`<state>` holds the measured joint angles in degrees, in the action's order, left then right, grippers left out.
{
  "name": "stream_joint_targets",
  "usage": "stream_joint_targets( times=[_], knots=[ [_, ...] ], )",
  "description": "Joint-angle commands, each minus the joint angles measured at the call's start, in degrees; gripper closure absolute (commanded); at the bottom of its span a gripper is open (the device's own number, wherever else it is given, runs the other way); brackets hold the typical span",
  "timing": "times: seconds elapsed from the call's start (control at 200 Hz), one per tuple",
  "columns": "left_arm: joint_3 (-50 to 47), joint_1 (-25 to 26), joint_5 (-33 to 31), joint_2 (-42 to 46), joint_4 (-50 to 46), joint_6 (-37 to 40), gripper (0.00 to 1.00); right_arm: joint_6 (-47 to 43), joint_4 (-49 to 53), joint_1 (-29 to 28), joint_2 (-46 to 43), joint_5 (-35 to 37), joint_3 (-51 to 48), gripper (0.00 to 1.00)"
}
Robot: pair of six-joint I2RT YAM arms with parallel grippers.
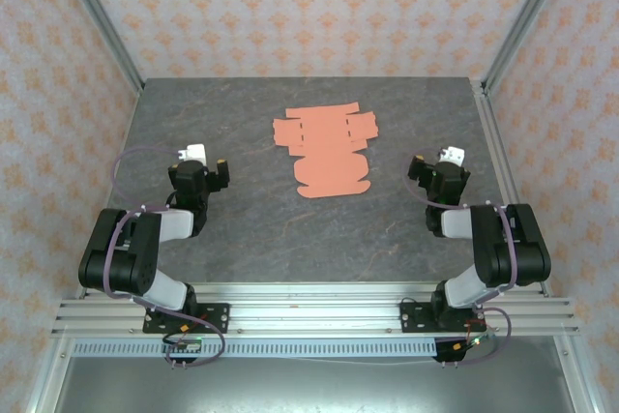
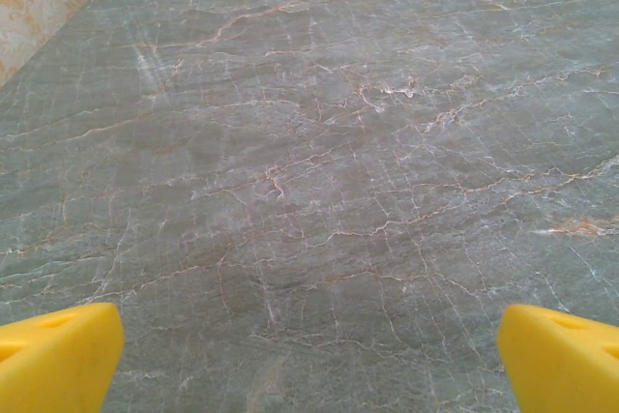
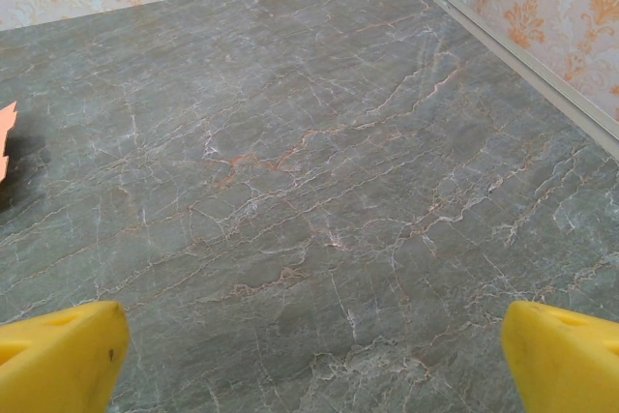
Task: Fold the paper box
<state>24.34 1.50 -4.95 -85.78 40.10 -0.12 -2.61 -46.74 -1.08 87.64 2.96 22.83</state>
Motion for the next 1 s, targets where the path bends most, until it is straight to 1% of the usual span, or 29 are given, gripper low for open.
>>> stream_joint_targets(
  times=[0.0,0.606,0.701,0.791,0.901,0.996],
  knots=[
    [1.15,0.39,-1.29,0.96,-0.12,-0.41,0.00,0.79,-0.11,-0.11,-0.19,0.15,0.12,0.01],
    [1.00,0.41,-1.24,1.16,0.11,-0.40,0.00,0.81,0.16,-0.06,-0.15,0.13,0.29,0.01],
    [3.37,0.32,-2.05,4.95,-6.86,-0.86,0.00,0.59,0.08,-0.04,-0.34,-0.51,0.17,0.01],
    [2.57,0.34,-2.49,10.40,-9.57,-1.15,0.00,0.24,0.40,-0.06,-0.21,-1.10,0.38,0.01],
    [3.28,0.31,-2.22,17.01,-15.71,-1.86,0.00,0.05,0.53,-0.06,-0.17,-1.54,0.55,0.01],
    [4.73,0.32,-3.02,21.08,-19.42,-4.00,0.00,0.12,0.79,-0.11,-0.78,-1.15,0.69,0.01]
  ],
)
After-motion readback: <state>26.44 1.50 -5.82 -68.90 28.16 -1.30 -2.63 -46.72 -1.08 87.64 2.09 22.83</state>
